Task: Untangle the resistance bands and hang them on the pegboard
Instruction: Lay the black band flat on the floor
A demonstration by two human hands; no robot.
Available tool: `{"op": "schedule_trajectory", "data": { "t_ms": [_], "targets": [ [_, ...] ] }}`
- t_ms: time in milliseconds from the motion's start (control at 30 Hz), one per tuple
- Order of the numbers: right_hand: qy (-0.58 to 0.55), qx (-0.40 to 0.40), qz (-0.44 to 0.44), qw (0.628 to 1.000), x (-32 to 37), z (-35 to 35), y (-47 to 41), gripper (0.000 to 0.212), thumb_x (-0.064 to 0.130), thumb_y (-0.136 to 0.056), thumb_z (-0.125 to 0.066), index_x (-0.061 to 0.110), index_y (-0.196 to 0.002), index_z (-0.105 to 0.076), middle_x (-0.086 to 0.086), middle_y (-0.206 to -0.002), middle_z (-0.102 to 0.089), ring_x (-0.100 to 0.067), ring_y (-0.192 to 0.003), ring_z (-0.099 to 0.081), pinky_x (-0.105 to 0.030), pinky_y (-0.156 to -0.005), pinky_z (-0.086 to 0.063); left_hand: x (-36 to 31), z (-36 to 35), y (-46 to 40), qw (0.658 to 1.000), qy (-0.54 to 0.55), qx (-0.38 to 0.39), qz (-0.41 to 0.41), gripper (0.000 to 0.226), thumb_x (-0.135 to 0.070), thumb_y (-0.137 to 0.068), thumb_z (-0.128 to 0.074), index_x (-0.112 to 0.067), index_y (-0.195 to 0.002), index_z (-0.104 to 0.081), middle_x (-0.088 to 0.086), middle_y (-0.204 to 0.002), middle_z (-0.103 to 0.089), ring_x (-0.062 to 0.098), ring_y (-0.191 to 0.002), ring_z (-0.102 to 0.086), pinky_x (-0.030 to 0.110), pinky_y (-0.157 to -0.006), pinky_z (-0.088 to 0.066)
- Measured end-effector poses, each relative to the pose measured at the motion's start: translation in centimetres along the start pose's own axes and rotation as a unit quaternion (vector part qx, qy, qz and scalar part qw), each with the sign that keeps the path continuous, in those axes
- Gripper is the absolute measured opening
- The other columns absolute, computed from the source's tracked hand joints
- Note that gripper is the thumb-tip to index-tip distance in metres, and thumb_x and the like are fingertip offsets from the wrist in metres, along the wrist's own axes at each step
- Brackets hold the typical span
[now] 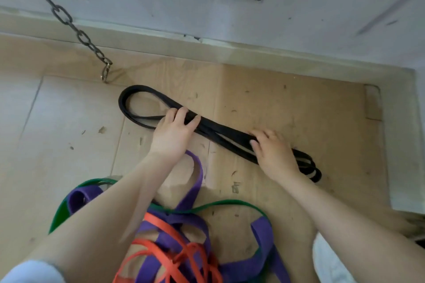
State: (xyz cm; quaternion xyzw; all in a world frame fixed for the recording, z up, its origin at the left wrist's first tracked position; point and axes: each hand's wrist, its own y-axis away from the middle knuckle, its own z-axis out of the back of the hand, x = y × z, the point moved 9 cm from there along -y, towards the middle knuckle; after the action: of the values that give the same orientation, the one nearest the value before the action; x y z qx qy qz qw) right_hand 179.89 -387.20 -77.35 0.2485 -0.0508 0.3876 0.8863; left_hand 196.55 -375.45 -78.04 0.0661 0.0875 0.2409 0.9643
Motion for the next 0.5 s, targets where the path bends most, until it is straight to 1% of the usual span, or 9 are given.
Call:
{"op": "schedule_trajectory", "data": {
  "t_ms": [67,133,200,233,300,367,400,433,500],
  "targets": [
    [-0.016,-0.012,-0.063,0.998,-5.0,0.7,1.4,0.036,0.018,-0.098,-0.038,0.017,-0.132,-0.05,-0.01,-0.135,-0.049,-0.03,-0.121,-0.044,-0.042,-0.103,-0.038,-0.4,0.3,0.0,1.0,-0.023,0.017,0.002,0.066,0.006,-0.07,-0.07,-0.008,-0.132,-0.05,0.022,-0.131,-0.05,0.044,-0.122,-0.043,0.05,-0.091,-0.044],
    [-0.012,0.005,-0.102,0.995,-7.9,0.9,2.2,0.038,0.017,-0.094,-0.045,0.02,-0.132,-0.05,-0.01,-0.135,-0.047,-0.031,-0.121,-0.043,-0.045,-0.101,-0.04,-0.8,0.6,-0.2,0.999,-0.028,0.02,0.001,0.065,0.005,-0.078,-0.061,-0.009,-0.138,-0.043,0.017,-0.139,-0.044,0.04,-0.129,-0.035,0.048,-0.098,-0.036],
    [0.021,0.041,-0.1,0.994,-8.9,0.9,2.5,0.044,0.025,-0.091,-0.052,0.023,-0.135,-0.045,-0.007,-0.138,-0.041,-0.029,-0.123,-0.042,-0.044,-0.099,-0.043,-1.1,0.7,-0.6,0.999,-0.026,0.023,0.008,0.061,0.002,-0.085,-0.053,-0.011,-0.142,-0.035,0.012,-0.145,-0.037,0.036,-0.13,-0.031,0.043,-0.101,-0.031],
    [0.046,0.063,-0.086,0.993,-8.9,0.7,2.6,0.045,0.025,-0.091,-0.053,0.023,-0.136,-0.043,-0.006,-0.139,-0.04,-0.027,-0.121,-0.045,-0.042,-0.094,-0.046,-1.1,0.8,-0.7,0.999,-0.024,0.026,0.016,0.06,0.001,-0.087,-0.051,-0.012,-0.143,-0.033,0.01,-0.146,-0.036,0.034,-0.129,-0.031,0.041,-0.102,-0.03],
    [0.079,0.071,-0.06,0.993,-8.7,0.9,2.4,0.037,0.016,-0.095,-0.045,0.018,-0.131,-0.043,-0.005,-0.129,-0.047,-0.022,-0.102,-0.053,-0.034,-0.075,-0.049,-1.1,1.0,-0.7,0.999,-0.025,0.027,0.033,0.059,-0.001,-0.089,-0.051,-0.014,-0.142,-0.031,0.008,-0.145,-0.037,0.031,-0.127,-0.035,0.038,-0.101,-0.032],
    [0.039,0.041,-0.067,0.996,-8.6,2.2,1.6,0.03,0.014,-0.098,-0.035,0.017,-0.126,-0.044,0.002,-0.105,-0.051,-0.012,-0.081,-0.051,-0.025,-0.06,-0.042,-1.0,1.0,-0.6,0.998,-0.022,0.03,0.04,0.058,-0.002,-0.088,-0.052,-0.015,-0.141,-0.032,0.007,-0.143,-0.039,0.03,-0.123,-0.038,0.036,-0.097,-0.035],
    [-0.022,0.017,-0.093,0.995,-8.9,3.1,0.9,0.03,0.018,-0.1,-0.031,0.019,-0.127,-0.044,0.005,-0.102,-0.051,-0.008,-0.078,-0.05,-0.022,-0.059,-0.041,-0.9,1.0,-0.7,0.999,-0.015,0.029,0.041,0.057,-0.002,-0.088,-0.051,-0.015,-0.141,-0.033,0.007,-0.142,-0.04,0.029,-0.121,-0.04,0.036,-0.094,-0.037],
    [-0.087,-0.024,-0.121,0.989,-9.4,4.3,0.2,0.031,0.021,-0.101,-0.031,0.021,-0.129,-0.044,0.004,-0.105,-0.053,-0.008,-0.081,-0.053,-0.023,-0.062,-0.044,-0.9,1.0,-0.8,0.999,-0.008,0.029,0.039,0.056,-0.001,-0.089,-0.05,-0.015,-0.14,-0.034,0.007,-0.141,-0.041,0.029,-0.118,-0.042,0.036,-0.091,-0.039],
    [-0.16,-0.11,-0.135,0.972,-9.7,7.1,-1.7,0.027,0.021,-0.1,-0.039,0.016,-0.125,-0.047,-0.004,-0.112,-0.058,-0.017,-0.092,-0.056,-0.031,-0.074,-0.047,-0.7,1.0,-0.9,0.999,-0.003,0.023,0.032,0.054,-0.003,-0.091,-0.048,-0.016,-0.141,-0.034,0.005,-0.141,-0.041,0.028,-0.116,-0.043,0.034,-0.087,-0.041]
  ]
}}
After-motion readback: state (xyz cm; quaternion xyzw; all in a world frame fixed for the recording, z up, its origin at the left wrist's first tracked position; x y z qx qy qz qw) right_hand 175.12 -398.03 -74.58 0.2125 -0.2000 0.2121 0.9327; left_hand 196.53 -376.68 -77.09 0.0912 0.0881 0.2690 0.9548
